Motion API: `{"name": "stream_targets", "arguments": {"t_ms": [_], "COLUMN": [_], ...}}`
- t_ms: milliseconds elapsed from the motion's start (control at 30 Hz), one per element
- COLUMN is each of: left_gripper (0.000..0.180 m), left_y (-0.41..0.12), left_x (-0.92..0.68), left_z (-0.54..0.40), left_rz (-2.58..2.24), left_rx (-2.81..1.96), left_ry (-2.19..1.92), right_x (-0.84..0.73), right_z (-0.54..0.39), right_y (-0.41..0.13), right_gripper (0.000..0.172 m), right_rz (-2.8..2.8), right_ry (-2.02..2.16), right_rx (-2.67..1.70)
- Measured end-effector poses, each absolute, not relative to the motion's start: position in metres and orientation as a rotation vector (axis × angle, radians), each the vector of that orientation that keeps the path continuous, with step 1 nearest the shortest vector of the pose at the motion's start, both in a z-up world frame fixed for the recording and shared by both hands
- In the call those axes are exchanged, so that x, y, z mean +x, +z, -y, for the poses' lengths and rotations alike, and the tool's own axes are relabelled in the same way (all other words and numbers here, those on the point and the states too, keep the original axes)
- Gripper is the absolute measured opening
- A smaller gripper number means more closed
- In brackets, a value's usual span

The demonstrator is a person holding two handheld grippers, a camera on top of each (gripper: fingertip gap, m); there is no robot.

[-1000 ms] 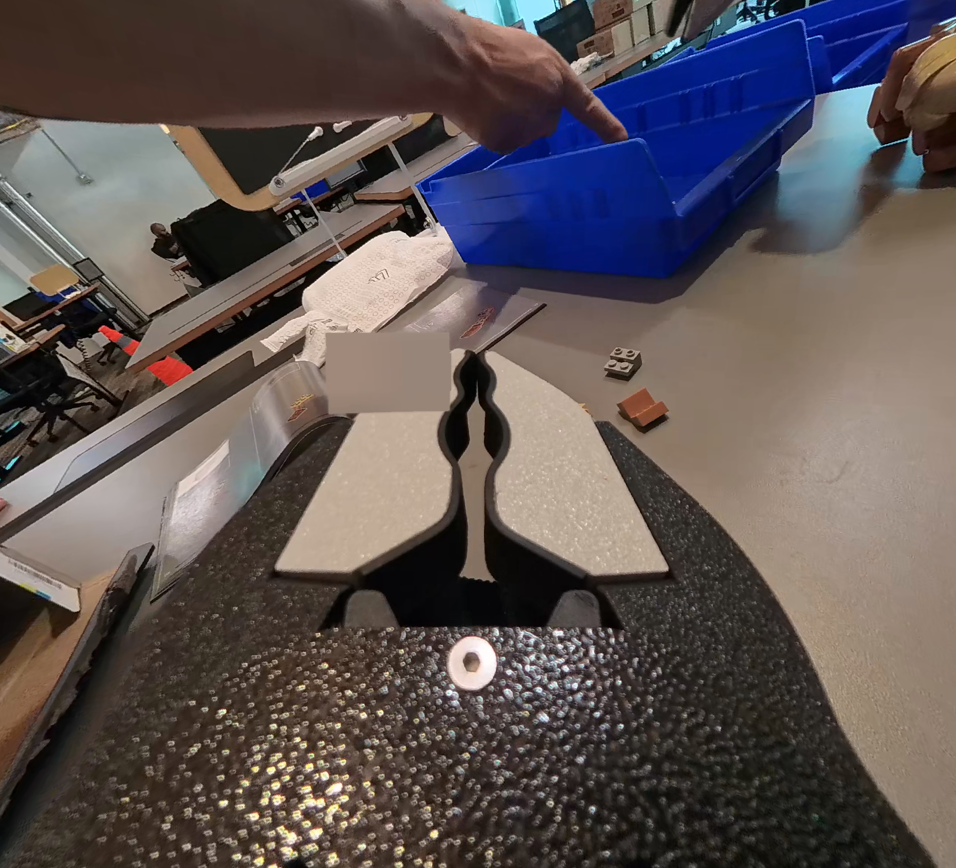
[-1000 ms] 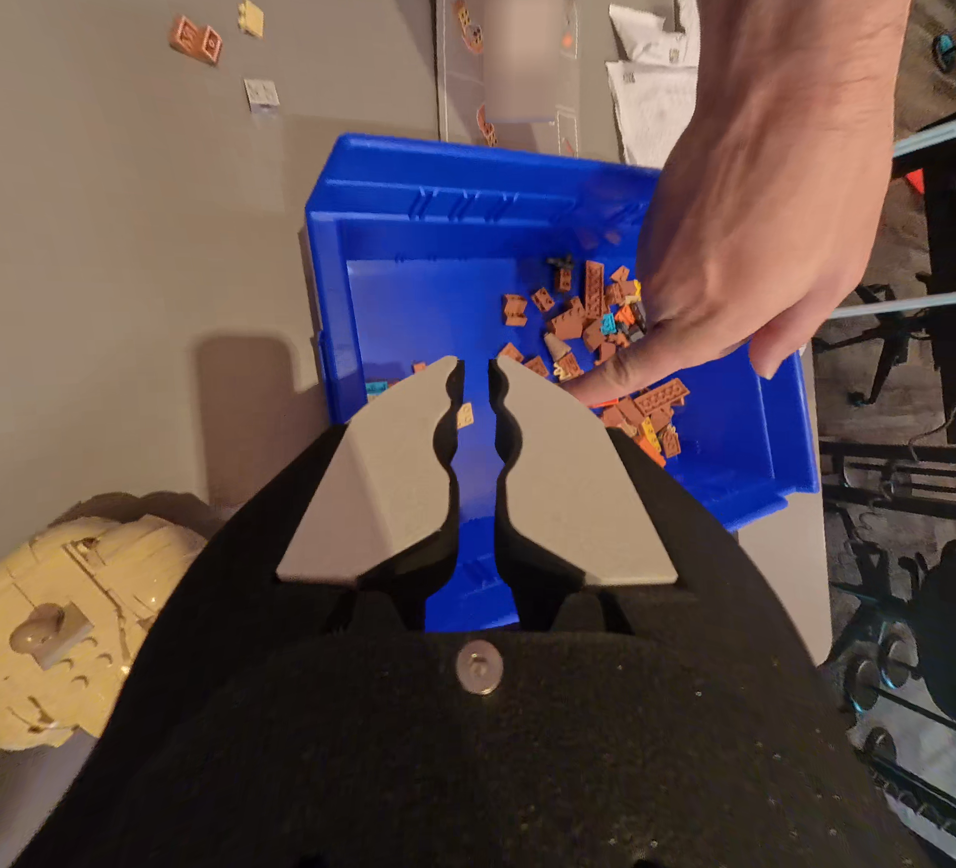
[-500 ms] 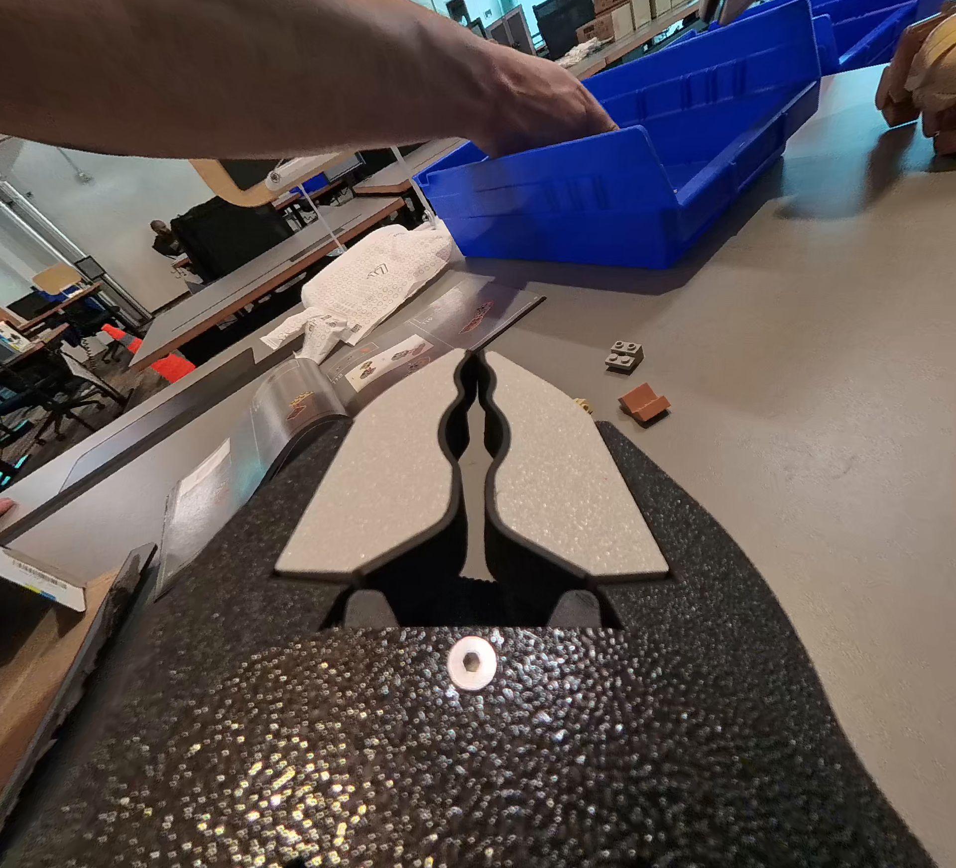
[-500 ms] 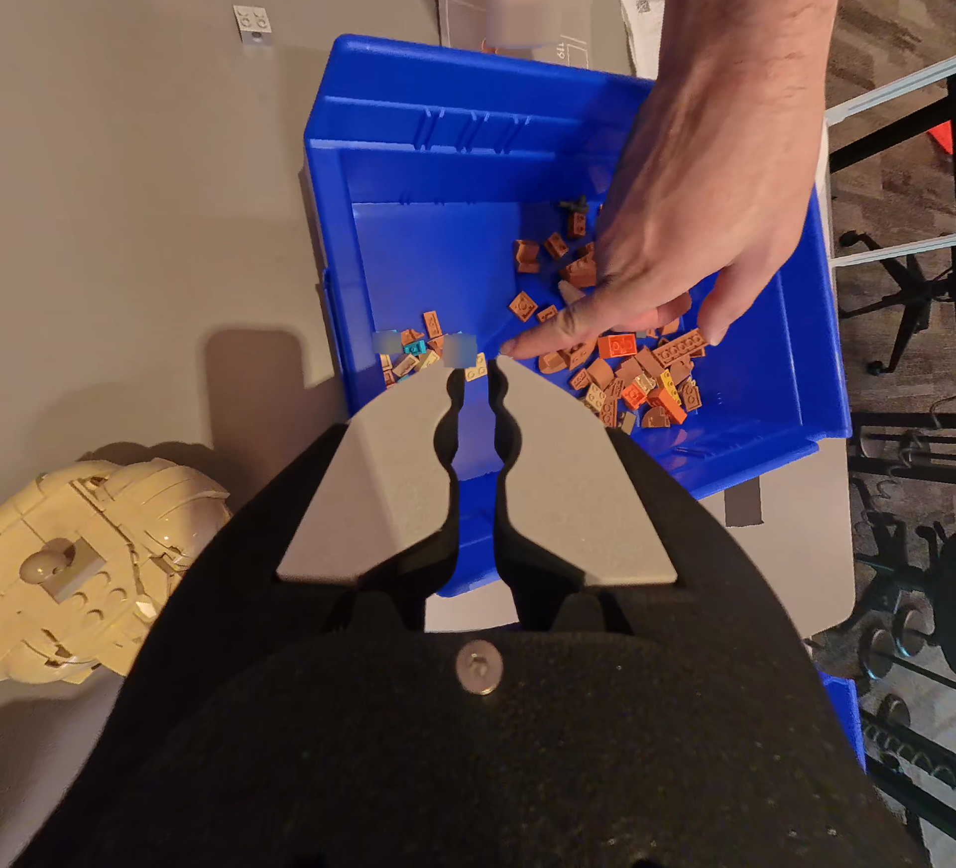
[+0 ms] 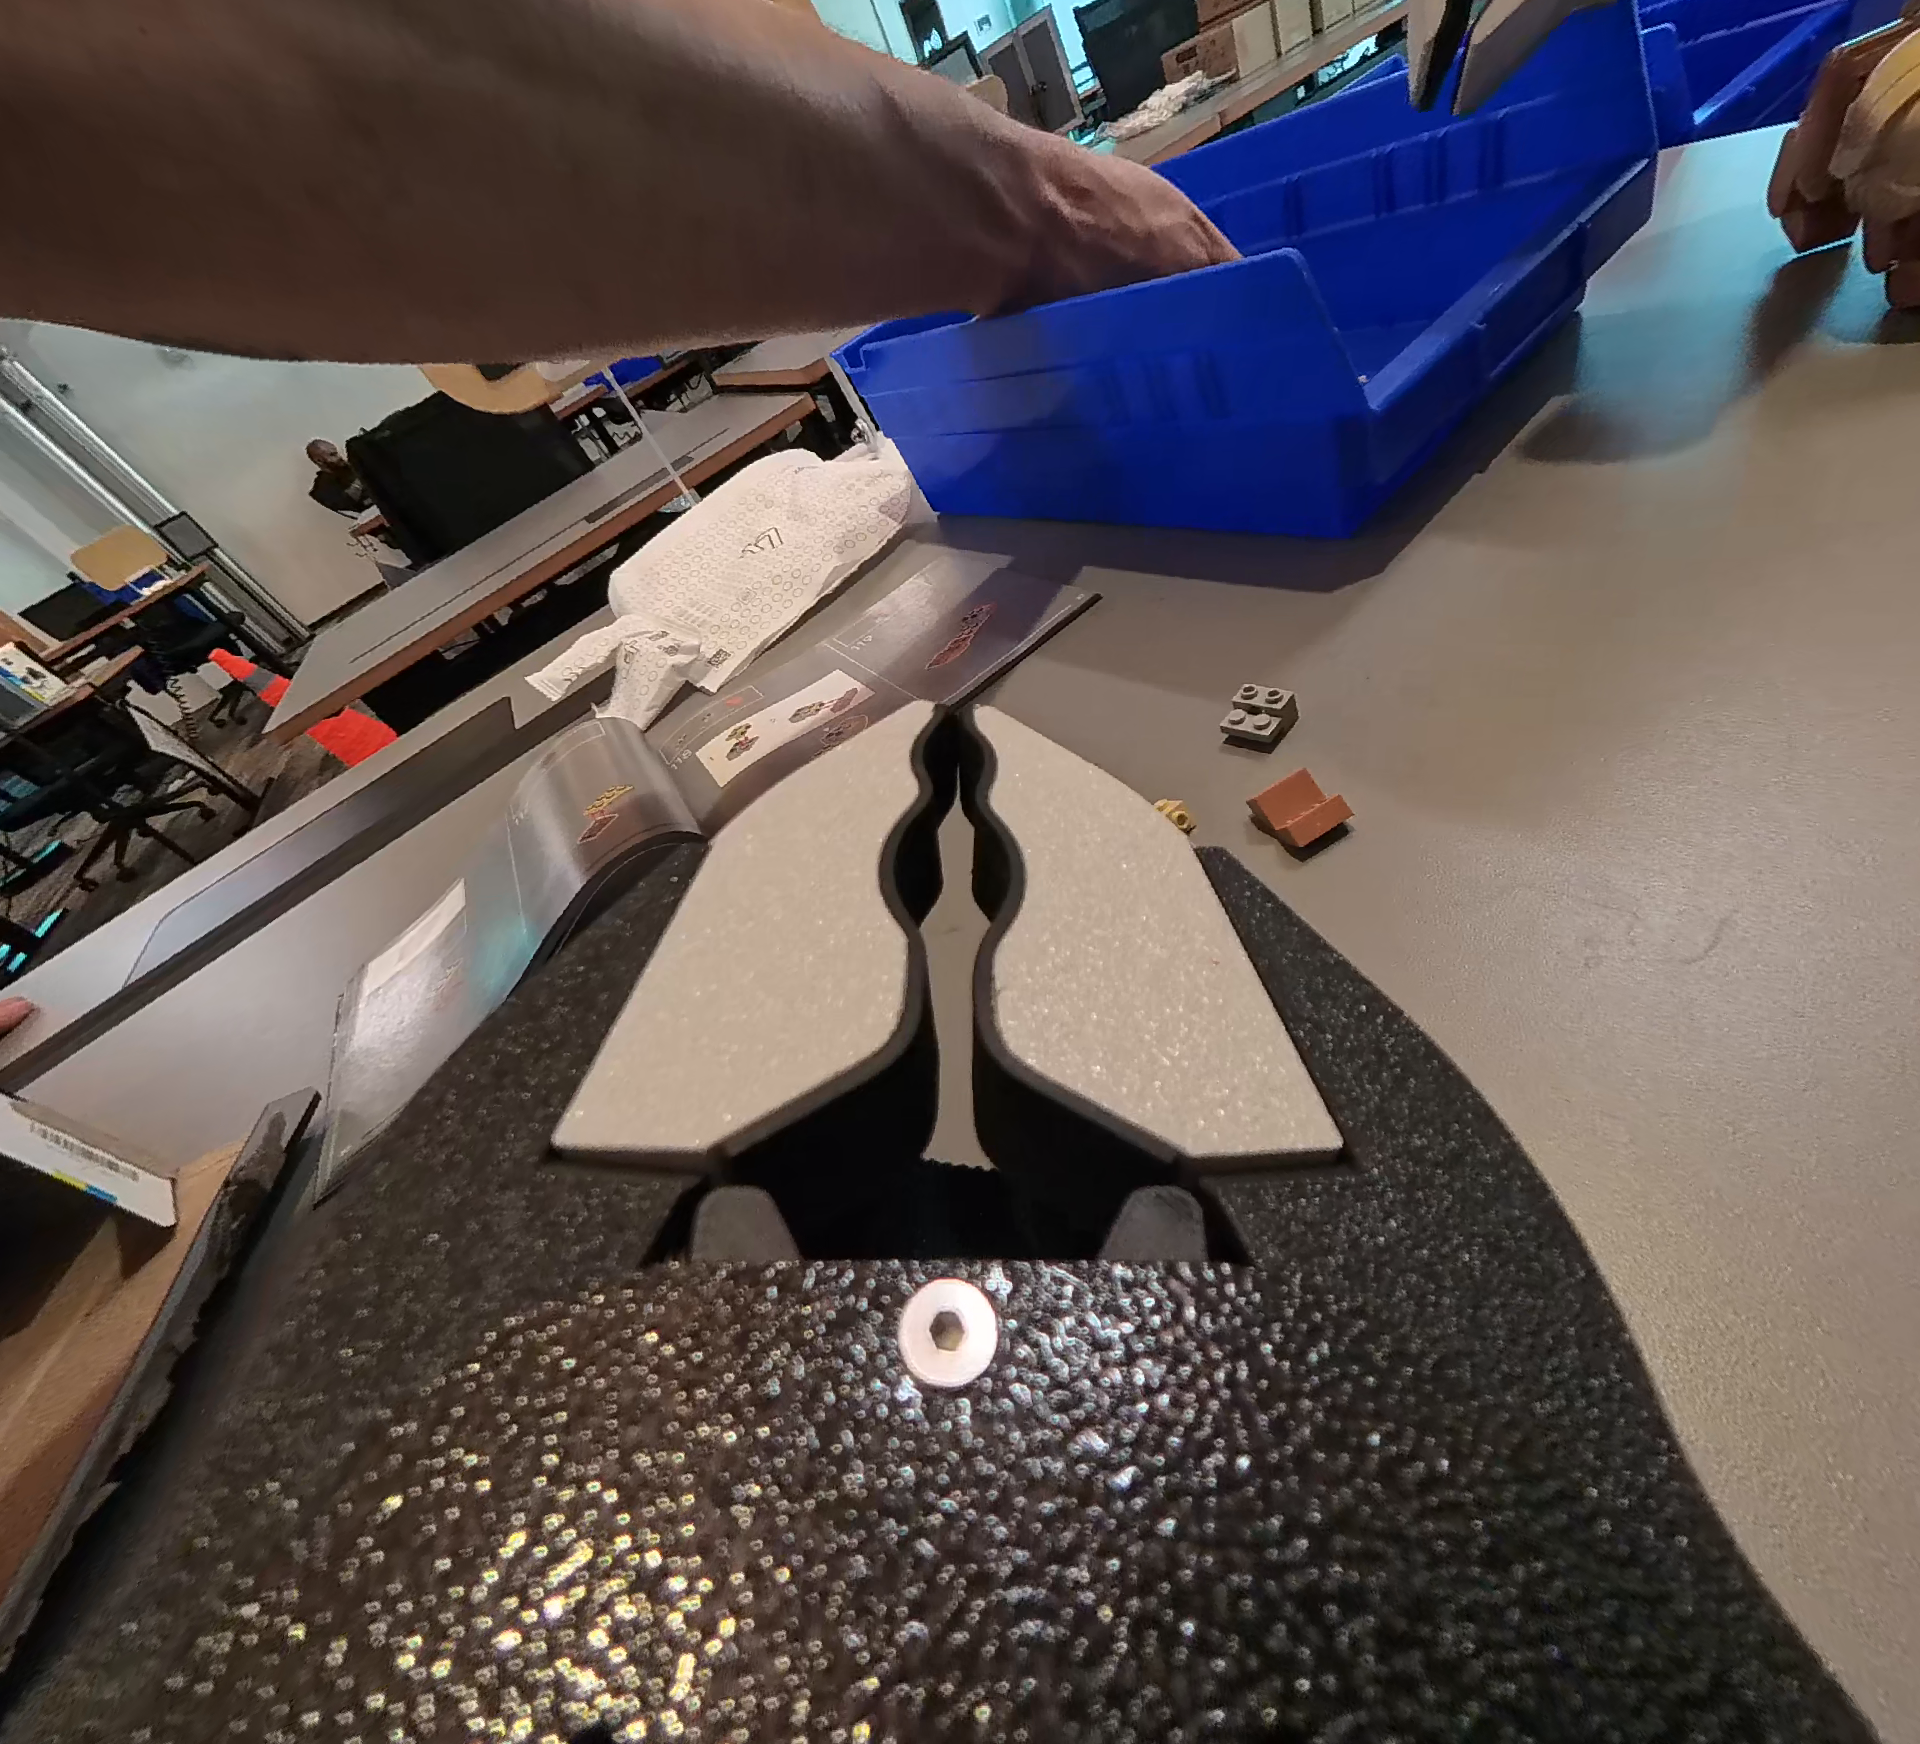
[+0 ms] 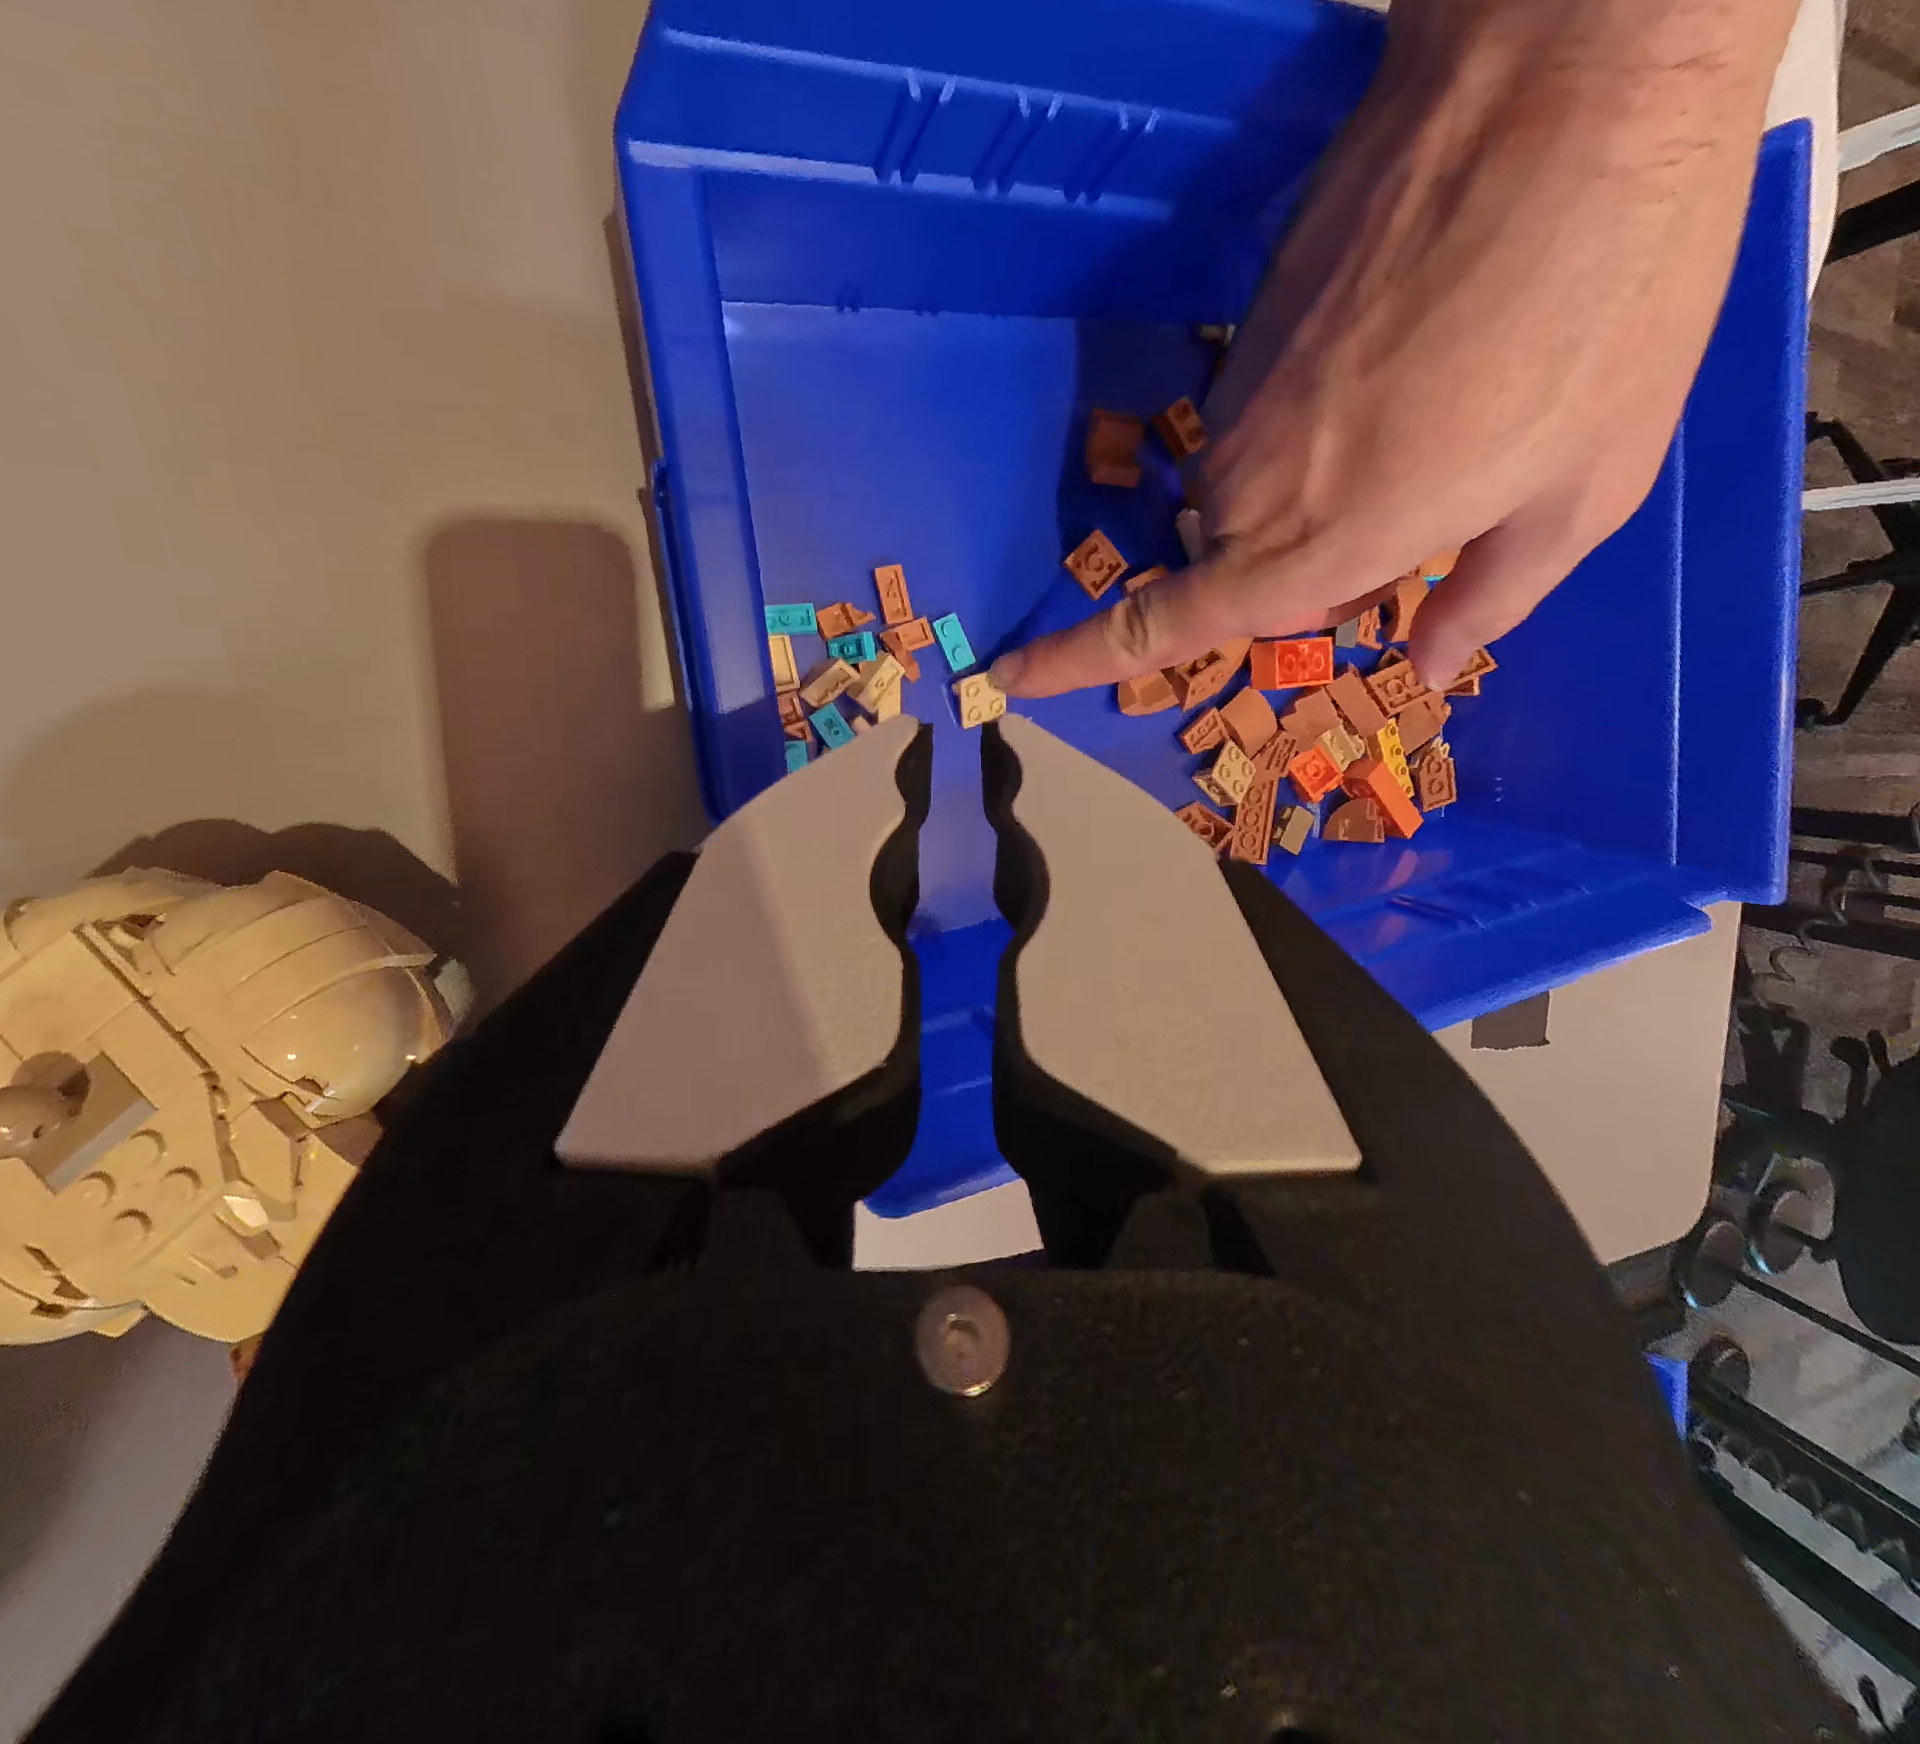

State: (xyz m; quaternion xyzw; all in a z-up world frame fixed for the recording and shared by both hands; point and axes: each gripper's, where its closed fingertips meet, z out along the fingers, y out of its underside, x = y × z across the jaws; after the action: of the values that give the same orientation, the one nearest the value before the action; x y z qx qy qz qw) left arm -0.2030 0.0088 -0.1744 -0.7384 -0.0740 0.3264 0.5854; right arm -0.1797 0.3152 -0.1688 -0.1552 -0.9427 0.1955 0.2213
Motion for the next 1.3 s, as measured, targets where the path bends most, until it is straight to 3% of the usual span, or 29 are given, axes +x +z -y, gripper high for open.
{"name": "stream_targets", "arguments": {"t_ms": [667,1300], "left_gripper": [0.000,0.000], "left_y": [-0.173,-0.172], "left_x": [-0.202,-0.201], "left_z": [-0.007,-0.008], "left_rz": [0.173,0.171], "left_rx": [-1.712,-1.706], "left_ry": [0.759,0.744], "right_x": [-0.219,-0.268], "right_z": [-0.317,-0.298], "right_y": [-0.205,-0.249], "right_gripper": [0.016,0.023], "right_rz": [2.791,2.985], "right_ry": [0.181,0.182], "right_rx": [-0.292,-0.006]}}
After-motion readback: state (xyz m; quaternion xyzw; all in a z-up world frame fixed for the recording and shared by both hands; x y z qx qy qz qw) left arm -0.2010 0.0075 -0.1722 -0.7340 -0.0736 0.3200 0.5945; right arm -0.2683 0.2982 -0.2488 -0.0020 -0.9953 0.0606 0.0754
